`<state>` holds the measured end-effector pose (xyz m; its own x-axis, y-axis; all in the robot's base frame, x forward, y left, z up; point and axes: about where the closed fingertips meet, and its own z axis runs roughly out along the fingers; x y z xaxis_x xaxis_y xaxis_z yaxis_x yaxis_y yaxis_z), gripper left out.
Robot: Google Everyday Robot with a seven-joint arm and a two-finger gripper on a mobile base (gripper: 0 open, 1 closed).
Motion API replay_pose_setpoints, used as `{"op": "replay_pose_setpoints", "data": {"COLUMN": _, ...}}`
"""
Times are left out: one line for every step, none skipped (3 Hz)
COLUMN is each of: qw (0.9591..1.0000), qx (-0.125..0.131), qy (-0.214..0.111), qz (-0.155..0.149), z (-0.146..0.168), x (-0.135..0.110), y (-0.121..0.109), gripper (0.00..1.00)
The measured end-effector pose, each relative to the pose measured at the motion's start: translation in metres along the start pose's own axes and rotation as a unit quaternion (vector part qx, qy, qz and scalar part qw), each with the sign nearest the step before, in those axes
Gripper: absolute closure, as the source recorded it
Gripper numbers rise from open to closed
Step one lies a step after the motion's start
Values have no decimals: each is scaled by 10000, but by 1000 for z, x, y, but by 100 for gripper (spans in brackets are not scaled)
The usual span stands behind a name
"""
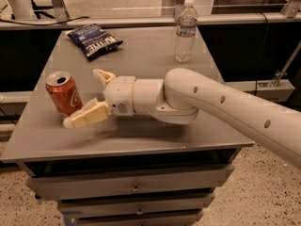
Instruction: Knock coke can over
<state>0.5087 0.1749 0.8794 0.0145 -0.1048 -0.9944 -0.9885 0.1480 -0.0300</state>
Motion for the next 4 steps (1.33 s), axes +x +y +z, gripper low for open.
{"op": "replay_pose_setpoints", "data": {"qw": 9999, "qx": -12, "qy": -161, "qz": 39, "z": 25, "x": -3, "y": 0, "gripper": 14}}
{"op": "replay_pose_setpoints", "data": {"qw": 9998, "qx": 26, "qy": -217, "qz": 9, "z": 37, "x": -1, "y": 2, "gripper": 35}}
{"op": "replay_pose_setpoints", "data": {"qw": 9997, "qx": 64, "qy": -224, "qz": -14, "z": 39, "x": 2, "y": 4, "gripper": 58}}
{"op": "replay_pose_setpoints", "data": {"qw": 9999, "qx": 77, "qy": -111, "qz": -40, "z": 32, "x": 3, "y": 1, "gripper": 81}}
